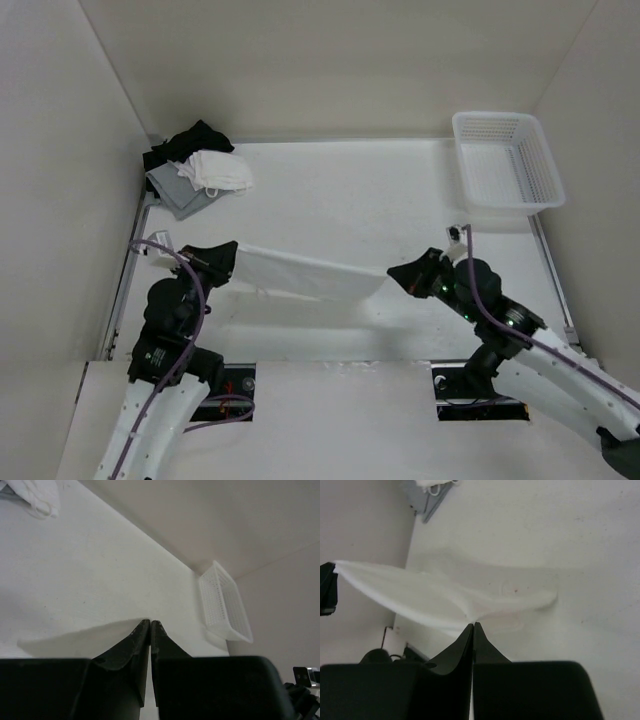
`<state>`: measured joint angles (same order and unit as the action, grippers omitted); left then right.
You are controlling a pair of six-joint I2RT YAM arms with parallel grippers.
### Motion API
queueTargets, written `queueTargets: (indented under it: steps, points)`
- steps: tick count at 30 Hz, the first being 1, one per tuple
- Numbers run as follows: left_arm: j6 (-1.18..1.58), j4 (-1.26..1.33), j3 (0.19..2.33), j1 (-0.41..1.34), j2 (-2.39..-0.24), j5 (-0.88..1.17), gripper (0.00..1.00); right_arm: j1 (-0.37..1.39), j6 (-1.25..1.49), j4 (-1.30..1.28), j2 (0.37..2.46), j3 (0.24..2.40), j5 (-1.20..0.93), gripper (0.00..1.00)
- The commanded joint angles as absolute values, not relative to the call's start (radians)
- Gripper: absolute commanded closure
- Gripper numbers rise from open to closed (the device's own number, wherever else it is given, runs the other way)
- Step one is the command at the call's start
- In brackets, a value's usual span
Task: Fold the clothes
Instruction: Fold the tank top
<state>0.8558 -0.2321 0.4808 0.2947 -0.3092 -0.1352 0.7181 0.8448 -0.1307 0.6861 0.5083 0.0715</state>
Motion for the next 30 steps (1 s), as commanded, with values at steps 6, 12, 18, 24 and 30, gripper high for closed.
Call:
queueTargets:
  steps: [6, 12, 18, 24, 30]
  points:
    - [0.861, -0.548, 0.638, 0.332, -0.221, -0.158, 0.97, 1.007, 0.965, -0.633, 0.471, 0.681, 0.391, 0.99]
    - [0.859, -0.435, 0.5, 0.321, -0.314, -0.16, 0.96, 0.958, 0.884, -0.502, 0.65, 0.672, 0.378, 0.98]
    - [0.847, -0.005, 0.414, 0.249, -0.706, -0.127, 0.95, 0.589, 0.767, -0.096, 0.967, 0.617, 0.045, 0.99]
    - [0.891, 0.319, 0.532, 0.182, -1.156, -0.02, 0.94, 0.424, 0.697, 0.04, 1.308, 0.773, -0.046, 0.99]
    - [0.969, 0.425, 0.549, 0.177, -1.25, 0.026, 0.94, 0.39, 0.678, 0.04, 1.372, 0.828, -0.057, 0.99]
